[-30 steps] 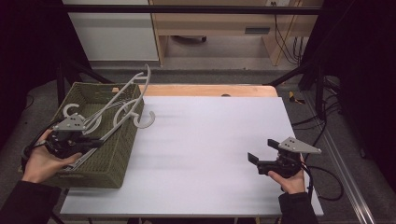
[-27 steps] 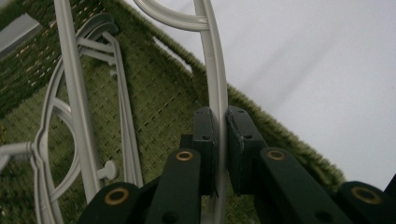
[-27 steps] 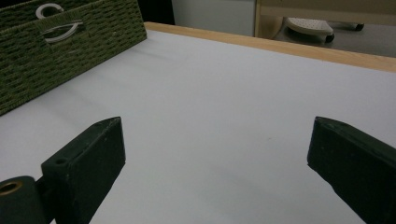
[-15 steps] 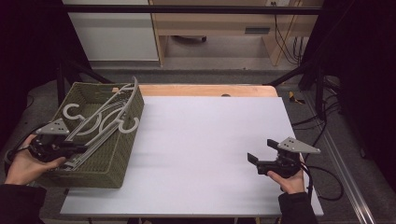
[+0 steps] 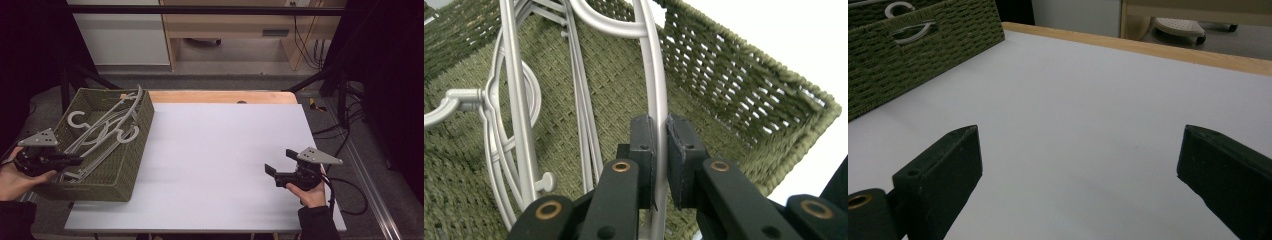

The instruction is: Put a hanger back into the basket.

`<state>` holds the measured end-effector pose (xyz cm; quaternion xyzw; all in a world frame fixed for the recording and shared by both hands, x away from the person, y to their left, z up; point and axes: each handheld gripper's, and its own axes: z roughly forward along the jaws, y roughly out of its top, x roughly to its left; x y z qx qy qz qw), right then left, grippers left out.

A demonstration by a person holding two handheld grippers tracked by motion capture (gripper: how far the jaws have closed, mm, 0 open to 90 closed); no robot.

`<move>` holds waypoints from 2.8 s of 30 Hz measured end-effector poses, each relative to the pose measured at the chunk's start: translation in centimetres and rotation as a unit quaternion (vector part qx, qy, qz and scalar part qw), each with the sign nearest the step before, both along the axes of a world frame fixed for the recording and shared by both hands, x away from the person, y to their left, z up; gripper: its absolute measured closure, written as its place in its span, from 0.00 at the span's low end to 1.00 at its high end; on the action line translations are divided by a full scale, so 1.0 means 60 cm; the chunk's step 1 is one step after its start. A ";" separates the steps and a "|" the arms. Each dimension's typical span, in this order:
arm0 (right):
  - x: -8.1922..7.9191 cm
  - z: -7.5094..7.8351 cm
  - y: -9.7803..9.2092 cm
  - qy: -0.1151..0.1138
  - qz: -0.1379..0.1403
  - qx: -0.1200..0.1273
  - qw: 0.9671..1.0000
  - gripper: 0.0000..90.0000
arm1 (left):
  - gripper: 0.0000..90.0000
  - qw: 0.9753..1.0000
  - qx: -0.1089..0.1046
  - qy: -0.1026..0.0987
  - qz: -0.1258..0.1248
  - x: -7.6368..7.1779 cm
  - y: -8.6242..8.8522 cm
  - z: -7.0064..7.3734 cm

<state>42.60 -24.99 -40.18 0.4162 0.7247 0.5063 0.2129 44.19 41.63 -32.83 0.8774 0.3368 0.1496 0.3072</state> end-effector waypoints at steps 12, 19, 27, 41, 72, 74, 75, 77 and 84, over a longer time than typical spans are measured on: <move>0.000 -0.001 0.000 0.000 0.000 0.000 1.000 0.05 | 0.91 1.000 0.000 0.013 -0.010 -0.002 0.007 -0.024; 0.001 -0.001 0.002 0.001 0.002 -0.001 1.000 0.05 | 0.91 1.000 -0.015 0.003 -0.007 0.009 -0.005 -0.030; 0.000 0.000 0.001 0.000 0.001 0.001 1.000 0.05 | 0.90 1.000 -0.027 -0.009 0.010 0.003 -0.002 -0.034; 0.001 -0.001 0.001 0.000 0.001 0.000 1.000 0.05 | 0.88 0.998 0.026 0.019 0.061 0.013 -0.001 -0.063; -0.001 0.000 -0.001 -0.002 0.004 0.000 1.000 0.05 | 0.65 0.984 0.135 0.041 0.104 0.081 -0.112 -0.098; -0.001 0.001 -0.001 -0.002 0.003 0.000 1.000 0.05 | 0.68 0.983 0.140 0.038 0.109 0.081 -0.112 -0.097; 0.000 0.001 -0.001 -0.002 0.003 0.000 1.000 0.05 | 0.72 0.983 0.142 0.037 0.113 0.081 -0.111 -0.096; -0.001 0.001 0.000 -0.002 0.004 0.000 1.000 0.05 | 0.78 0.982 0.138 0.045 0.120 0.082 -0.107 -0.096; -0.001 0.001 0.000 -0.002 0.003 0.000 1.000 0.05 | 0.83 0.983 0.136 0.032 0.119 0.076 -0.108 -0.083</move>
